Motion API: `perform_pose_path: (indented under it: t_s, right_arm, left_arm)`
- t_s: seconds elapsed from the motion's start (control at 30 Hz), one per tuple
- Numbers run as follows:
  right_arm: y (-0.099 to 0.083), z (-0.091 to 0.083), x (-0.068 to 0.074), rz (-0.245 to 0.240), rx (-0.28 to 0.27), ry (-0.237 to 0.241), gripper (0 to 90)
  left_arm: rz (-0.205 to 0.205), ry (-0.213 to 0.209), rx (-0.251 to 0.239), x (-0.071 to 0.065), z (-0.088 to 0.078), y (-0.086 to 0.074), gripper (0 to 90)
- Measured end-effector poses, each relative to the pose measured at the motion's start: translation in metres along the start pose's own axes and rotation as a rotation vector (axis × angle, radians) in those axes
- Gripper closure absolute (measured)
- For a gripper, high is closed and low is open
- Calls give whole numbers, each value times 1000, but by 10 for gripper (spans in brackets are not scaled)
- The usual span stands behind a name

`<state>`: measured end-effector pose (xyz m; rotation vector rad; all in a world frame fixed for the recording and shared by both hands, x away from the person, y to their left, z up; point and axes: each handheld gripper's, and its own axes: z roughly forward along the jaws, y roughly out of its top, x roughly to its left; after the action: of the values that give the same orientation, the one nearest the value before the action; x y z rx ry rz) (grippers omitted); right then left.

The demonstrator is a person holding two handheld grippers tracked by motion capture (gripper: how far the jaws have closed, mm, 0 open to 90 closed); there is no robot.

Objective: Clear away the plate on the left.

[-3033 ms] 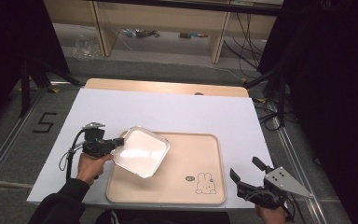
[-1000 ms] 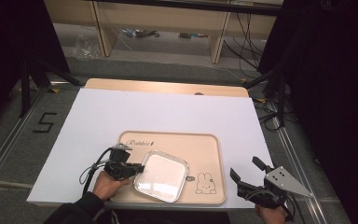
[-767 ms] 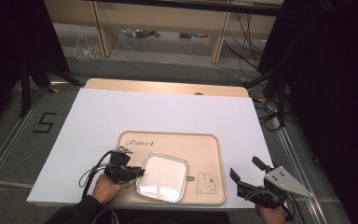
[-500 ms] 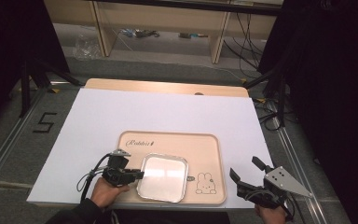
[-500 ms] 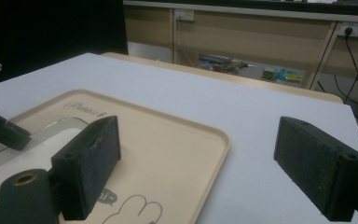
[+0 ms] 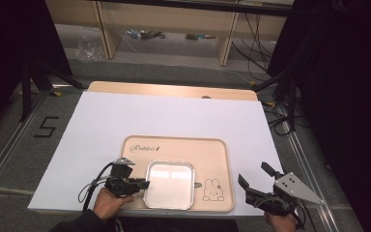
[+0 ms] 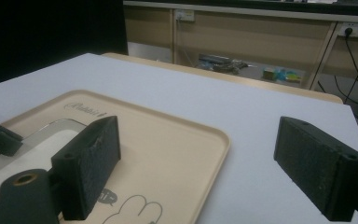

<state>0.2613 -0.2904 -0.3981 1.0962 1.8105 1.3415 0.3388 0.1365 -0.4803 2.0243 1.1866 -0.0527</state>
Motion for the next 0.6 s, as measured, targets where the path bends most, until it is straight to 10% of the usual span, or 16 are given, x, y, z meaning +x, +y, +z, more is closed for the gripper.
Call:
perform_pose_path:
  t_s: [0.3,0.6]
  right_arm:
    - [0,0,0,-1,1,0,152]
    - [0,1,0,2,-9,4,152]
  left_arm:
    - [-17,-6,-16,-4,3,-2,728]
    - [51,26,-9,-2,-7,-2,556]
